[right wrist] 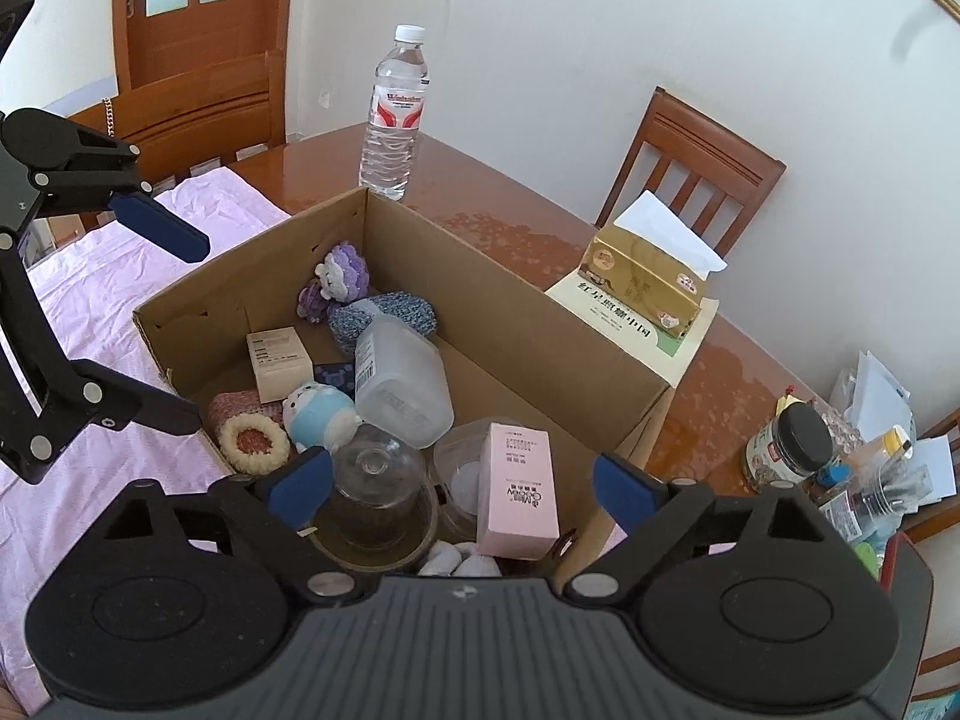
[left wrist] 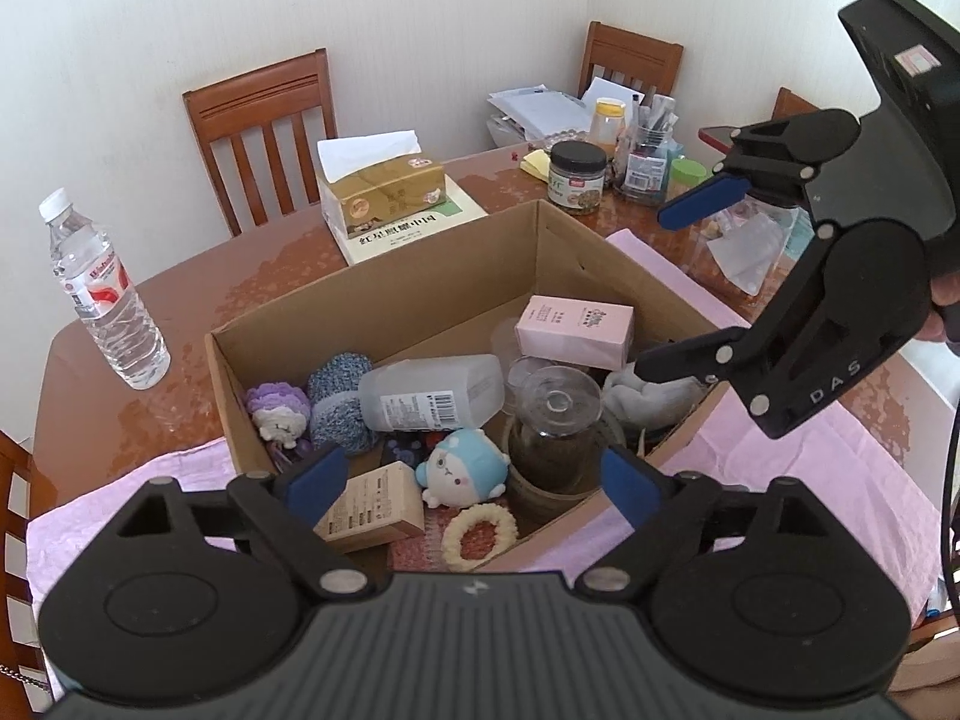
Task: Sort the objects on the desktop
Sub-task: 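Carry the scrunchie and cookie jar into the box and open both tools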
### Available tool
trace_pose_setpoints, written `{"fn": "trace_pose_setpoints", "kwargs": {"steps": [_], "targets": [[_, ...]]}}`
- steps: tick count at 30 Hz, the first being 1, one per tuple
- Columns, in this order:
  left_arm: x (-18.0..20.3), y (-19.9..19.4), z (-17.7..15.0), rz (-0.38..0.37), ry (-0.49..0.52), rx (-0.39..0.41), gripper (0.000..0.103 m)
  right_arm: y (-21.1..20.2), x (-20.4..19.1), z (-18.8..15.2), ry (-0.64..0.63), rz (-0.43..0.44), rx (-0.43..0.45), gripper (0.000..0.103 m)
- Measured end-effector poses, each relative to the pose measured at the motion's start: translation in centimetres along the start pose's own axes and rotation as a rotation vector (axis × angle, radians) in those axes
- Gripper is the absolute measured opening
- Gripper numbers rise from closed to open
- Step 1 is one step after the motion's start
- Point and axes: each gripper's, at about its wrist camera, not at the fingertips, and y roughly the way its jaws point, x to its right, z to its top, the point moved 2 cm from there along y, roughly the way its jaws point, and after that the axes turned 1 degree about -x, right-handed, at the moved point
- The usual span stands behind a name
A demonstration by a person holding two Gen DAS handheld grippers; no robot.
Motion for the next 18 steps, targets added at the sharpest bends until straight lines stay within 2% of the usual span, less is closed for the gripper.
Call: {"fn": "trace_pose_setpoints", "kwargs": {"steps": [12,18], "targets": [[0.8,-0.9,-0.6,-0.010,-0.071,0.002,0.092,-0.9,-0.8,-0.8,0.028,-0.002,0.017,0.102],[0.9,-1.3,-1.4,0.014,-0.120,-0.005,0.092,-1.1,-1.3,-1.4,0.052,-0.005,0.016,0.103]]}}
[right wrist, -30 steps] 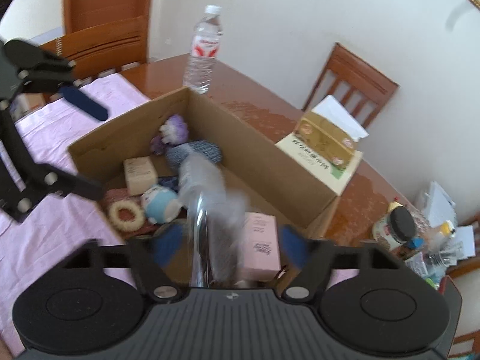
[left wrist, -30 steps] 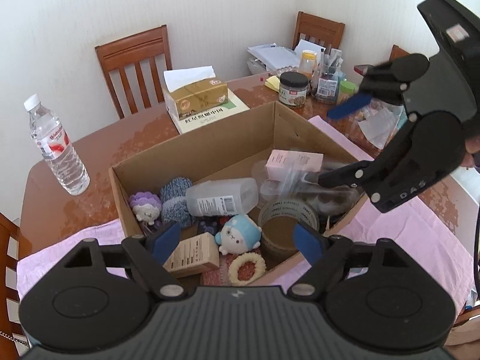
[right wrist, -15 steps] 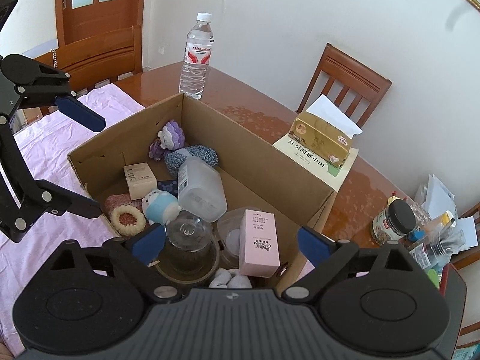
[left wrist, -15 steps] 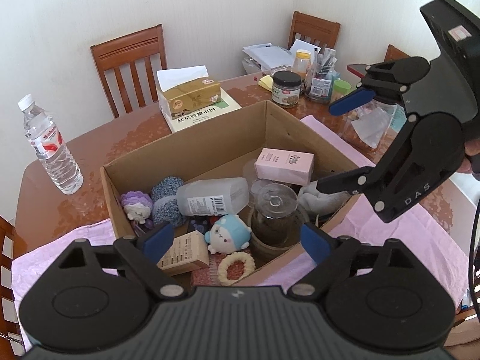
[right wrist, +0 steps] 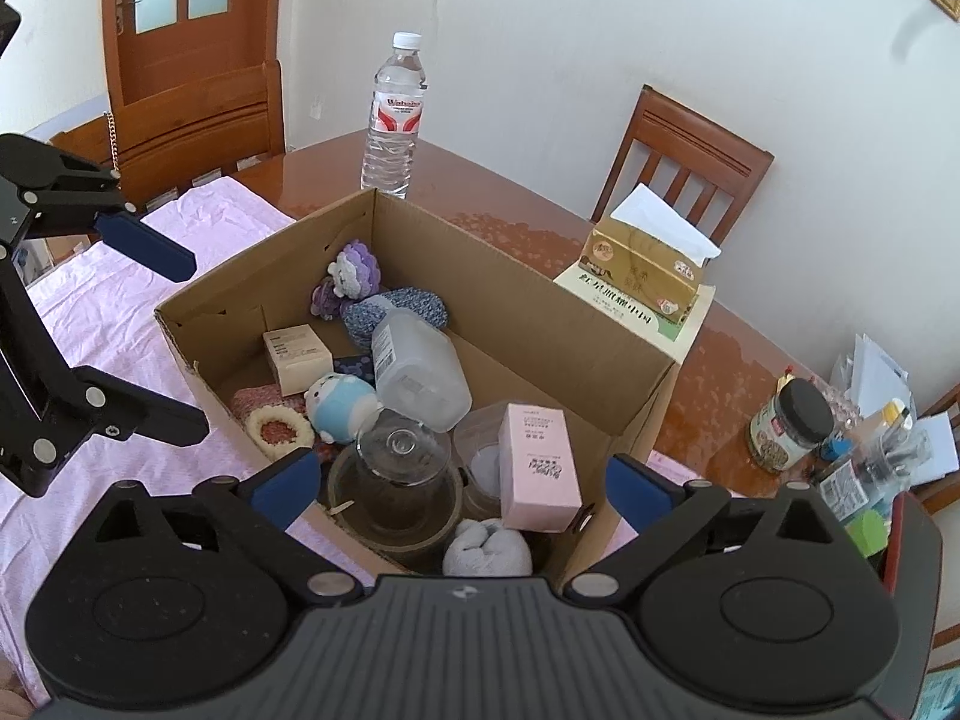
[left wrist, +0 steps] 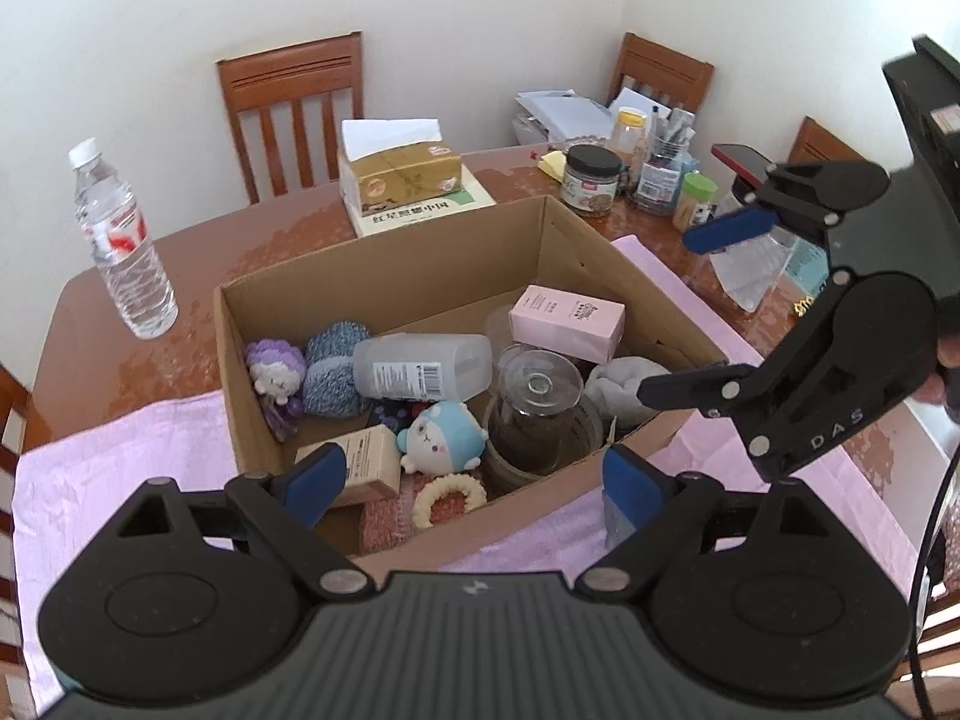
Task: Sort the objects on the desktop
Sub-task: 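Carry the scrunchie and cookie jar into the box and open both tools, then move the right tool to the grey toy elephant and grasp it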
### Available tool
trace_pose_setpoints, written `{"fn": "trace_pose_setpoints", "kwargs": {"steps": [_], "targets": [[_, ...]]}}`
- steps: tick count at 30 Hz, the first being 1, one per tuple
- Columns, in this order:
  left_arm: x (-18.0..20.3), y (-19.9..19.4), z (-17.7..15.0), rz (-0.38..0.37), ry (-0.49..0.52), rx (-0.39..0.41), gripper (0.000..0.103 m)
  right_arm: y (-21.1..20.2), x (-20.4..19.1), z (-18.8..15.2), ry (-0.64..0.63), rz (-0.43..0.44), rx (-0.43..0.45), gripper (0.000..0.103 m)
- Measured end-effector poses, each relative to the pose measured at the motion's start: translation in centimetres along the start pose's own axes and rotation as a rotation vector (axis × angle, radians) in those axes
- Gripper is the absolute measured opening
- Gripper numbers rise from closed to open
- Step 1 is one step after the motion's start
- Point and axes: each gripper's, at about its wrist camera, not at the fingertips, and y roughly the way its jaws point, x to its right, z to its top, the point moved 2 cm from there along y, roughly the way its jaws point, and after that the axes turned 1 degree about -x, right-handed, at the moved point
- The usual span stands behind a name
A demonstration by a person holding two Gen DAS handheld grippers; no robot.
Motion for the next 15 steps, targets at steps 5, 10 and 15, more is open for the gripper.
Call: {"fn": "trace_pose_setpoints", "kwargs": {"steps": [5,10,15], "targets": [[-0.2,-0.5,-0.7,0.015,-0.058,0.010,0.092,-0.3,-0.4,-0.7,0.047,-0.011,-0.002,0.103],[0.0,-0.9,-2.0,0.037,-0.071,0.012,0.092,-1.0,-1.1,-1.8,0.082,-0.009,0.010,0.103],[0.2,-0.9,-3.6,0.063,-0.079,-0.001,0.092,-1.8,-1.9,-3.6,0.101,-0.023,0.023,0.103]]}}
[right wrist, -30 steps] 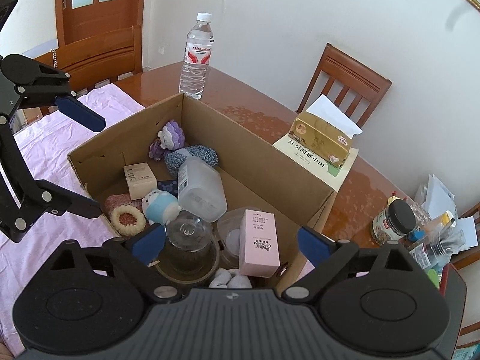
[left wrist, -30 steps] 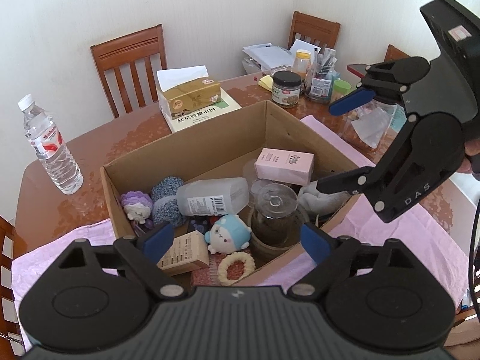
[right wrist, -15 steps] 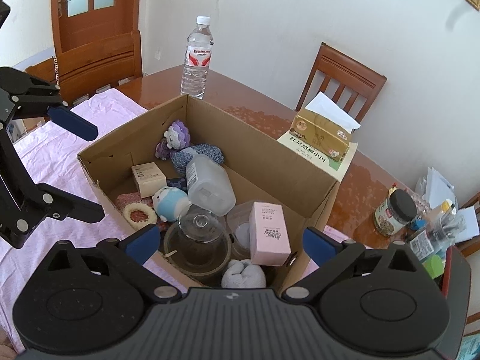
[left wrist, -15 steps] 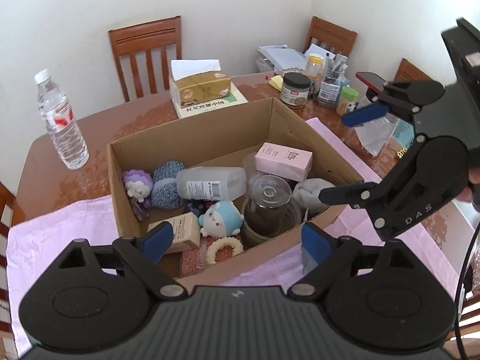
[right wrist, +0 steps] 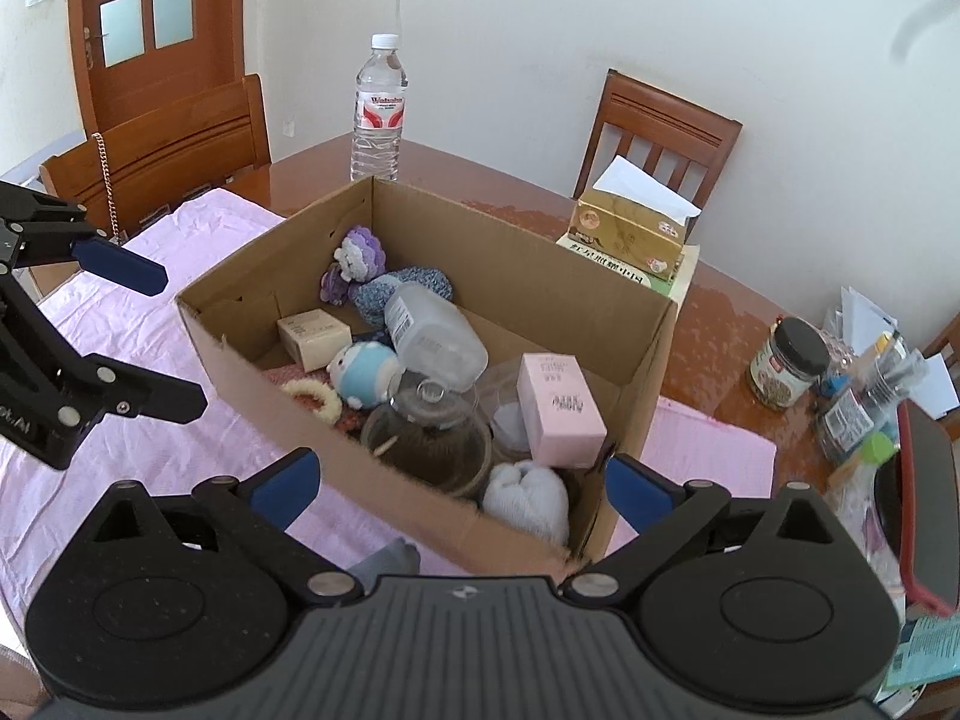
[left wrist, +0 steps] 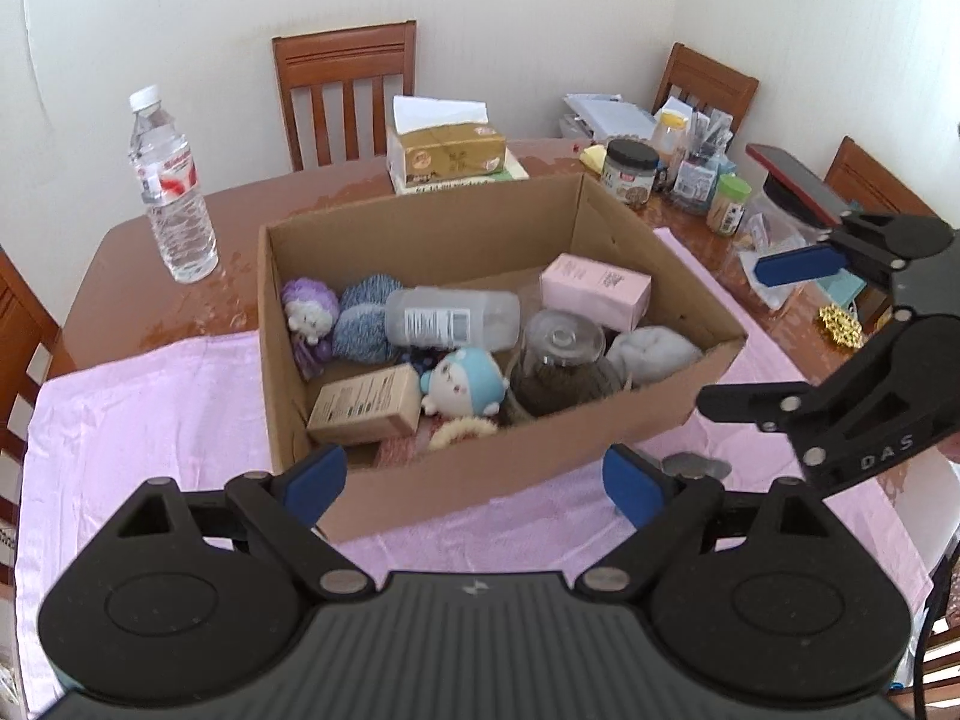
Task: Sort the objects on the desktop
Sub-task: 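Move the right tool to the grey toy elephant and grasp it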
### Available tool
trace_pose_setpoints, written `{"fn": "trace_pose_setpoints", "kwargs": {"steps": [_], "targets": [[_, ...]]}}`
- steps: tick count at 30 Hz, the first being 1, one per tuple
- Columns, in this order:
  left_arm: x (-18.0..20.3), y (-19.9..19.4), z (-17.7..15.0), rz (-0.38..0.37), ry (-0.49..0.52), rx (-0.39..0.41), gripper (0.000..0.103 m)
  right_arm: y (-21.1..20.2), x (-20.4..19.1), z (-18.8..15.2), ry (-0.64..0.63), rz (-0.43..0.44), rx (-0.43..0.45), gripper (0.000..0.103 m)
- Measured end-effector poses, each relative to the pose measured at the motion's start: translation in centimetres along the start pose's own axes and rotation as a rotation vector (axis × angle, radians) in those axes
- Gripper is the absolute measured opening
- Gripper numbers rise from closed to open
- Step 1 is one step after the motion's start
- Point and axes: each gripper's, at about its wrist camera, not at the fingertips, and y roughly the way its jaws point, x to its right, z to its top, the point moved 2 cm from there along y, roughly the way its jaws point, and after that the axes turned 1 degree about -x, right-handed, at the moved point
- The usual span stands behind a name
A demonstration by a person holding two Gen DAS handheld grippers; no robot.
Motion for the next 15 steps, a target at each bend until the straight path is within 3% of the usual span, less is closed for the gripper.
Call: {"fn": "trace_pose_setpoints", "kwargs": {"steps": [5,15], "targets": [[0.6,0.0,-1.6,0.060,0.023,0.005,0.092,-0.6,-0.5,-2.3,0.026,-0.012,-0.007,0.103],[1.0,0.6,-4.9,0.052,-0.042,-0.040,0.092,0.8,-1.5,-6.6,0.122,0.006,-0.032,0.103]]}}
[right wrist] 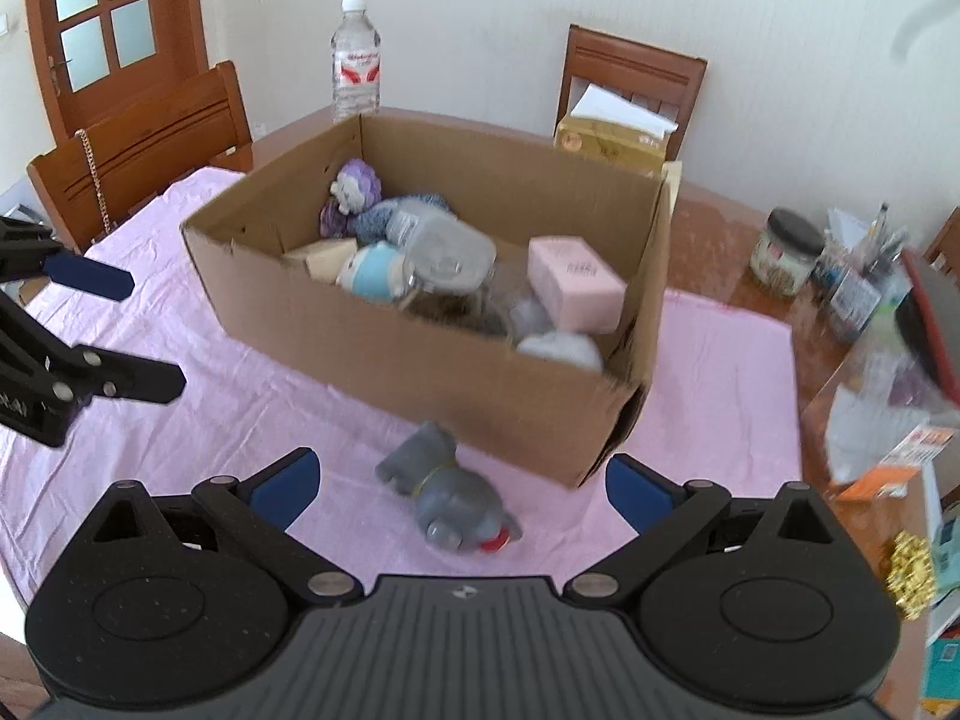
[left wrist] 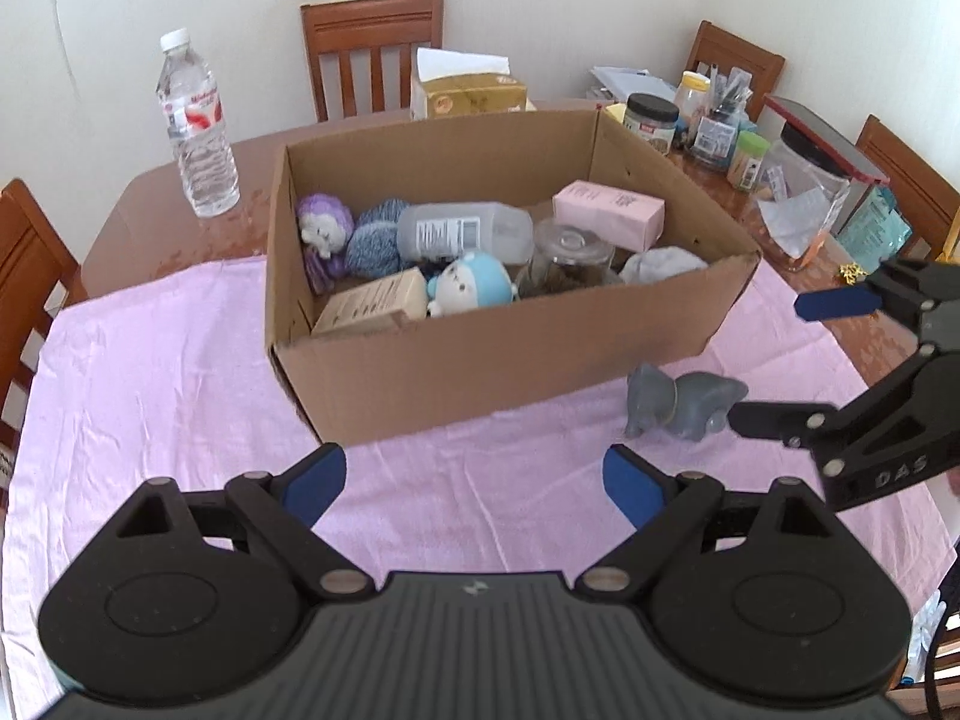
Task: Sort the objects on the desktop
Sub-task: 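Move the right tool to the grey toy elephant and grasp it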
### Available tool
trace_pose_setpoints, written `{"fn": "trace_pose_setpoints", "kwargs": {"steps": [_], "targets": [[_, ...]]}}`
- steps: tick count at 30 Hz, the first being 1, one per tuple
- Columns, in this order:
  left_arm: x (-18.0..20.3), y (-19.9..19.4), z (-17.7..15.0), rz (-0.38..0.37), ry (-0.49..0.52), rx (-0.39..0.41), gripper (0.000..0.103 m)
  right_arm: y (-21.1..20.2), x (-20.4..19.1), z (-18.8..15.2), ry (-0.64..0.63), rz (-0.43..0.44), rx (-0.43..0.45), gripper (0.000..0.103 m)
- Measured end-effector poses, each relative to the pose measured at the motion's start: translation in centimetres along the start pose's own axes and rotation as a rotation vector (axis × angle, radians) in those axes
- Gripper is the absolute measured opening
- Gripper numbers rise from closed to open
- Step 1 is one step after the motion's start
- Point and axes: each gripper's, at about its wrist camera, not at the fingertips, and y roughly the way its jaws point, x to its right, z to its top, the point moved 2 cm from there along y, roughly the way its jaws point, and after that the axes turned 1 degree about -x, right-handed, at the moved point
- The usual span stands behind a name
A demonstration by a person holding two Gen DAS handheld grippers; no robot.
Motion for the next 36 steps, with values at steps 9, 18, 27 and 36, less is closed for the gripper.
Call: {"fn": "trace_pose_setpoints", "kwargs": {"steps": [9,18,27,36], "targets": [[0.5,0.6,-1.8,0.022,-0.030,-0.030,0.092,3.7,-0.2,-2.7,-0.050,0.019,-0.051,0.096],[1.2,0.9,-2.8,0.019,-0.049,-0.067,0.092,5.9,0.2,-3.0,-0.096,0.030,-0.074,0.078],[1.4,0.8,-3.0,0.035,-0.066,-0.076,0.092,7.3,-0.2,-2.2,-0.198,0.068,-0.091,0.065],[1.4,0.7,-3.4,0.044,-0.076,-0.086,0.092,8.2,-0.3,-1.4,-0.260,0.089,-0.091,0.058]]}}
